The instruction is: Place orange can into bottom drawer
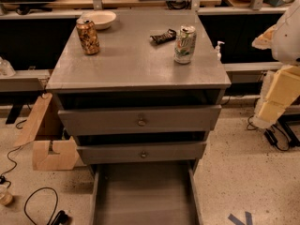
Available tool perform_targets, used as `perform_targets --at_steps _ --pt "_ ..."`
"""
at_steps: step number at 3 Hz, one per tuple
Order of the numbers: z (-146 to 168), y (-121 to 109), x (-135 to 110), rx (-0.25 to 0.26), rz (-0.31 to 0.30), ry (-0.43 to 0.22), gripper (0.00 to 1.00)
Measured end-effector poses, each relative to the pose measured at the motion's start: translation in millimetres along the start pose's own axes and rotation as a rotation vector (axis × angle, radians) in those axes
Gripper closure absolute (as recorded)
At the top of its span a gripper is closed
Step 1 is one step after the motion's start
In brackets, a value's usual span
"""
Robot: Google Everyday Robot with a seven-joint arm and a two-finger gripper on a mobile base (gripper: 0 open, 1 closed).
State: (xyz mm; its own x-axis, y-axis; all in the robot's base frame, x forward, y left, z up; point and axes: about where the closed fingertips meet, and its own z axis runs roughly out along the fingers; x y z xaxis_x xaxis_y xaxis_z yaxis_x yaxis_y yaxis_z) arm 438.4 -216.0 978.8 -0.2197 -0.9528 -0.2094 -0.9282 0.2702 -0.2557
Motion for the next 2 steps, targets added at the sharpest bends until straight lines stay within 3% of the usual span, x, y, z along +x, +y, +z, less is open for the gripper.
perform_targets --at_steps 1,2 --pt "0.0 0.0 0.0 0.000 0.000 0.000 0.00" --pt "-2.0 0.0 -4.0 0.028 -0.004 -0.041 0.00"
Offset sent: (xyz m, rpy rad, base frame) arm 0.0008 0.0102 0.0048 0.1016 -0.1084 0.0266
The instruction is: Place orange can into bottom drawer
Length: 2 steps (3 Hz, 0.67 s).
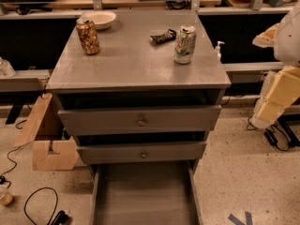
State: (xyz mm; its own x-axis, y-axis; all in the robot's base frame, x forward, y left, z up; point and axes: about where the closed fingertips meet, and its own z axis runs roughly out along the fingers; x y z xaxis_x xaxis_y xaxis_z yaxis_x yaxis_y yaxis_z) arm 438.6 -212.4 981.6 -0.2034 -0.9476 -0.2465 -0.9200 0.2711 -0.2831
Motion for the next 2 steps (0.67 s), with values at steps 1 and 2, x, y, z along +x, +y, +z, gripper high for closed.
perform_targets --at_steps 1,2 --pt "8 -10 -27 0.061 -0.015 -0.132 0.00" --pt "14 -42 -78 0.131 0.008 -0.340 0.00"
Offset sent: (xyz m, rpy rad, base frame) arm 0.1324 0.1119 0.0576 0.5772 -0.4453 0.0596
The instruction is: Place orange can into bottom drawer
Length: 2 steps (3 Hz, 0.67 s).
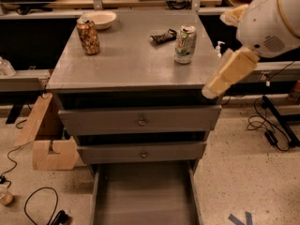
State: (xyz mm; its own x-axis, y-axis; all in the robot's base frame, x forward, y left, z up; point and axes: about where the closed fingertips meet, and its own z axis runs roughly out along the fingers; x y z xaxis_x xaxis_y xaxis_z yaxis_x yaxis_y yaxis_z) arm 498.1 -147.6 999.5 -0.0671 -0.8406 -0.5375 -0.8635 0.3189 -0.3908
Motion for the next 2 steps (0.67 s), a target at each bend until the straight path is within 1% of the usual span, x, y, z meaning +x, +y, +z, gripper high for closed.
perform_targets --at_steps 1,2 --pt "35 -32 -58 0.046 0.002 -0.238 0.00" --pt "75 -55 -113 0.071 0.025 -0.462 0.00"
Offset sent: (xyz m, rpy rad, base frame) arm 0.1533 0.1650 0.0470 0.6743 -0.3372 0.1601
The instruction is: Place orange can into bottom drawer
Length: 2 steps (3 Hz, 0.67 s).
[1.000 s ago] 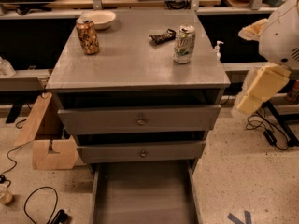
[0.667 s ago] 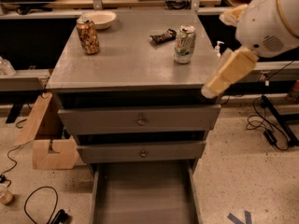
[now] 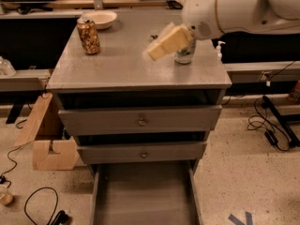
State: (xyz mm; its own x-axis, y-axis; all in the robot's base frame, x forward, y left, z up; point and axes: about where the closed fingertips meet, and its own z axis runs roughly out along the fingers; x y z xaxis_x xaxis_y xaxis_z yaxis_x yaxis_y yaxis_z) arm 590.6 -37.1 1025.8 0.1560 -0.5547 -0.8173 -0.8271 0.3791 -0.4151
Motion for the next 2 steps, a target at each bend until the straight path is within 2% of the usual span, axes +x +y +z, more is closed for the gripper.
perform_targets --at_steps 1,2 --pt "10.9 -11.0 -9.8 0.041 0.006 -0.048 0.00" --pt "17.5 -11.0 -8.9 0.037 0.012 -0.050 0.00"
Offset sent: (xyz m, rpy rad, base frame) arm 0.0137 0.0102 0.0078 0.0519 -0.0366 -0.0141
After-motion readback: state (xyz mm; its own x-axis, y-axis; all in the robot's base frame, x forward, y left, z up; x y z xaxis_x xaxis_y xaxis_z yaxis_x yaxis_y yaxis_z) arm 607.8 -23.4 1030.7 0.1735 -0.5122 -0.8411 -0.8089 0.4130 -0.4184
